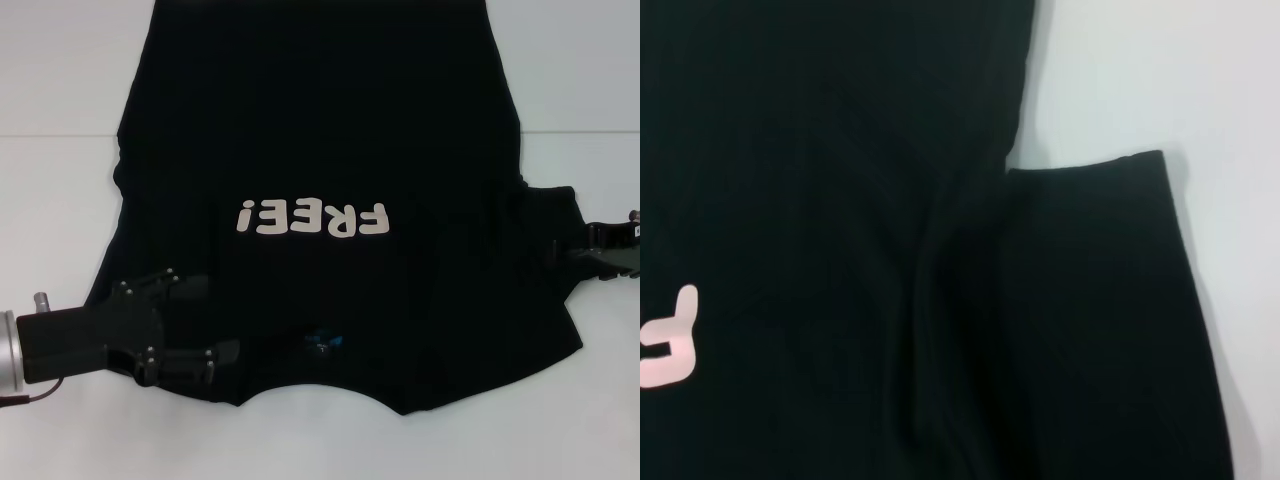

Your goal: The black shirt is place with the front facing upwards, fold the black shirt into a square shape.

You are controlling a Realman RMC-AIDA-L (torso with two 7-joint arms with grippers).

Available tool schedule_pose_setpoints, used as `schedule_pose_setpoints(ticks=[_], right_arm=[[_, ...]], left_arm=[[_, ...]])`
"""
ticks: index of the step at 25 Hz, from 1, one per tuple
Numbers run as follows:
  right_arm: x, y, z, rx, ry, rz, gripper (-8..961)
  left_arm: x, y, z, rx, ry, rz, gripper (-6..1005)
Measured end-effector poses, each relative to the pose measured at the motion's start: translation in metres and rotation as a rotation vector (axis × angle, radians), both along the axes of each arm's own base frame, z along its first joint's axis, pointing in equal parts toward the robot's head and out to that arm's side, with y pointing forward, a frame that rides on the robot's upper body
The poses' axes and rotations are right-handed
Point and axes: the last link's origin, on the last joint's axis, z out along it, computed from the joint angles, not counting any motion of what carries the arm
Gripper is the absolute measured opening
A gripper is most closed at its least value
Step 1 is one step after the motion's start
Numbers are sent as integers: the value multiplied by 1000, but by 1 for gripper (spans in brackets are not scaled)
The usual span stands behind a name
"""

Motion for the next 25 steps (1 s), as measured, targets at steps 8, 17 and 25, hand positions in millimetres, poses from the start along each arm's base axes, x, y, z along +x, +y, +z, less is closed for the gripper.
schedule_pose_setpoints(ticks=[8, 17, 25], right_arm=[[-3, 1, -3, 0, 1, 12, 851], [-5, 3, -4, 4, 8, 25, 800], [-4, 4, -5, 5, -12, 31, 646]], left_arm=[[-1, 1, -1, 5, 3, 7, 949], [-1, 1, -1, 4, 2, 8, 949], [0, 2, -1, 4, 2, 5, 949]])
